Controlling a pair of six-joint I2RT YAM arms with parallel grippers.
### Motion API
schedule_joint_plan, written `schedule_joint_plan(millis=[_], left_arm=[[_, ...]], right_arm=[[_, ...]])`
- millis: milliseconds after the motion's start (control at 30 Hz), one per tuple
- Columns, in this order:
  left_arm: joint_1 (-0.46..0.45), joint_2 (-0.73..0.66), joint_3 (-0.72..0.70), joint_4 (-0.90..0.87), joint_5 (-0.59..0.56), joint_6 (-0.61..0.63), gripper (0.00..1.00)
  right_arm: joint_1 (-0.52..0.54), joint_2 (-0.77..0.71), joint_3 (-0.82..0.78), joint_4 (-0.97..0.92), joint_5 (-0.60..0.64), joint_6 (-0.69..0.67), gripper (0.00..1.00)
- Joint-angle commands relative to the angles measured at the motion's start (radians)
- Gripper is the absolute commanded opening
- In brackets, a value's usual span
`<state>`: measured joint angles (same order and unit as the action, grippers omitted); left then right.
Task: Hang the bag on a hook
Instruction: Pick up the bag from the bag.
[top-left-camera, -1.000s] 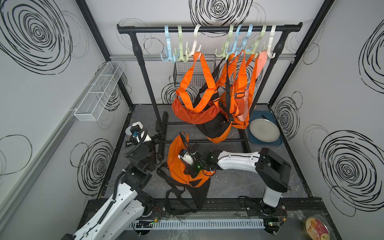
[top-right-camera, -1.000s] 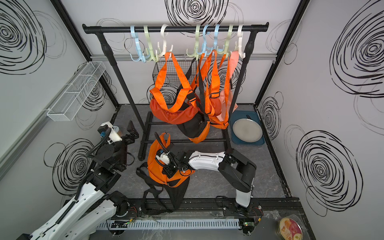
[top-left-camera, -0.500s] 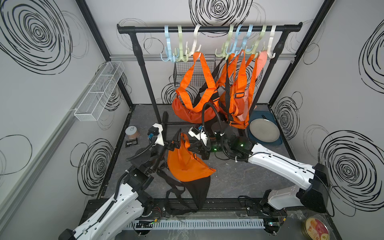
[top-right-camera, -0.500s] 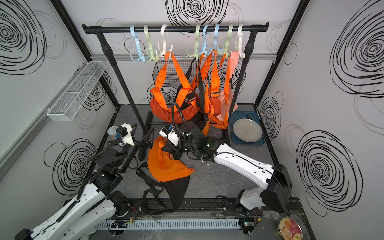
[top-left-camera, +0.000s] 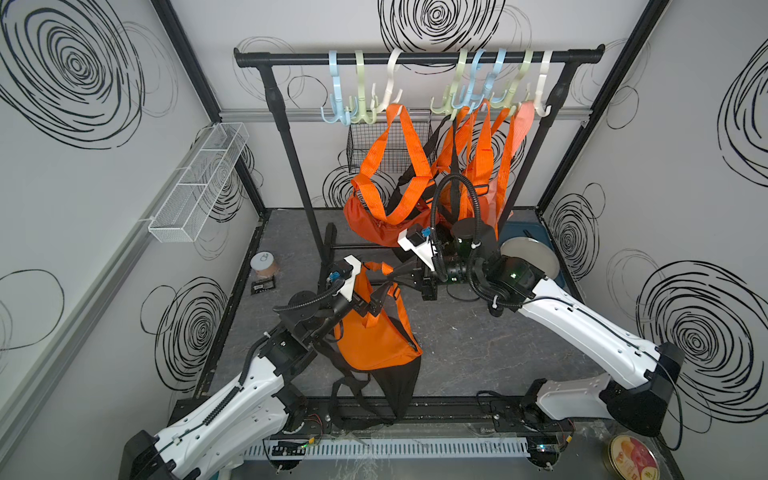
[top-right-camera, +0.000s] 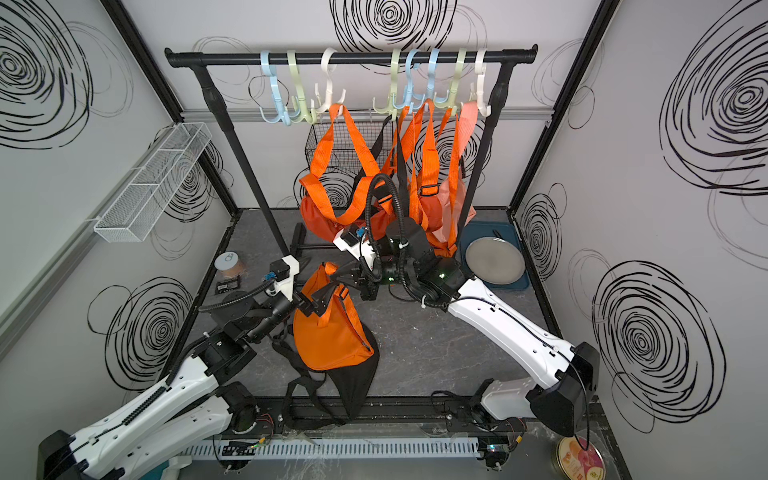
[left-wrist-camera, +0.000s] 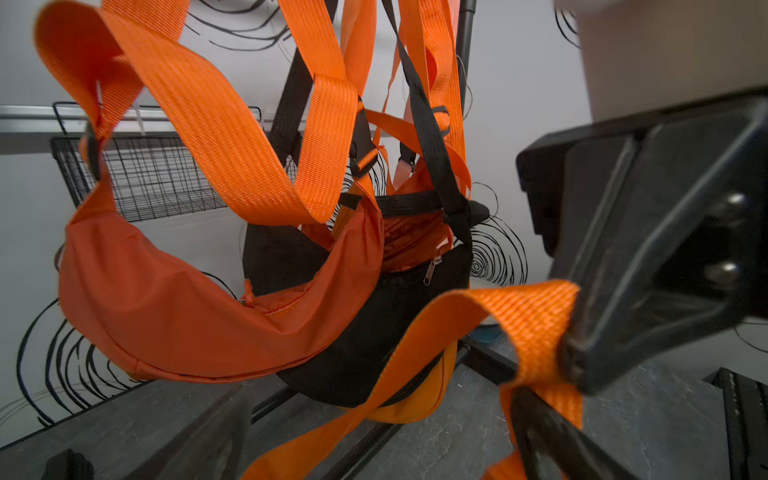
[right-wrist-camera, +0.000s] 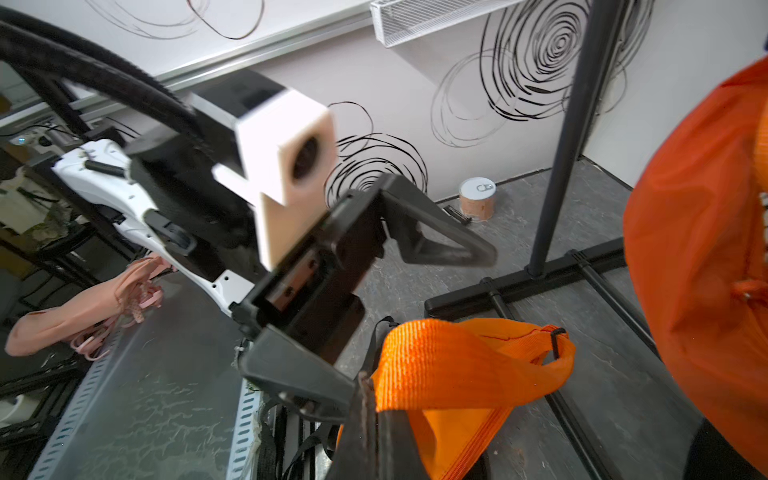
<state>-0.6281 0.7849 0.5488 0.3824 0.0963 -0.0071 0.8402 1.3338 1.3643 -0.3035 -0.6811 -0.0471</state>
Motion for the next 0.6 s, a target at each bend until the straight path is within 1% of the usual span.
schedule_joint_plan(millis=[0,133,267,300,333,467,500,533,567], left_arm=[[0.017,0.018,0.028,0.042,0.052,0.015,0.99],[0.024,0.053,0.043,0.046,0.094,-0.005,0.99],[0.031,0.037,0.045,0.033,0.075,0.005,1.00],[0.031,0.027,0.040,0.034,0.067,0.009,0.99],[0.031,0.018,0.035,0.034,0.060,0.013,0.96],[0.033,0.014,0.031,0.031,0.042,0.023,0.72],[0.034,0.023,0.033,0.035,0.043,0.024,0.68],[0.043,0.041,0.032,0.065,0.051,0.010,0.67],[0.065,0.071,0.034,0.108,0.081,-0.027,0.66]], right_arm=[[0.009,-0.037,0.042,0.006,-0.126,-0.012,0.00],[0.009,-0.047,0.053,0.011,-0.189,0.003,0.00],[-0.004,-0.057,0.052,-0.031,-0.168,-0.025,0.00],[-0.013,-0.060,0.043,-0.024,-0.173,-0.020,0.00],[-0.018,-0.064,0.038,-0.022,-0.183,-0.015,0.00],[-0.018,-0.067,0.040,-0.027,-0.234,-0.013,0.00],[-0.018,-0.065,0.045,-0.027,-0.250,-0.011,0.00],[-0.018,-0.064,0.048,-0.022,-0.277,-0.005,0.00],[-0.017,-0.058,0.052,-0.017,-0.300,-0.001,0.00]])
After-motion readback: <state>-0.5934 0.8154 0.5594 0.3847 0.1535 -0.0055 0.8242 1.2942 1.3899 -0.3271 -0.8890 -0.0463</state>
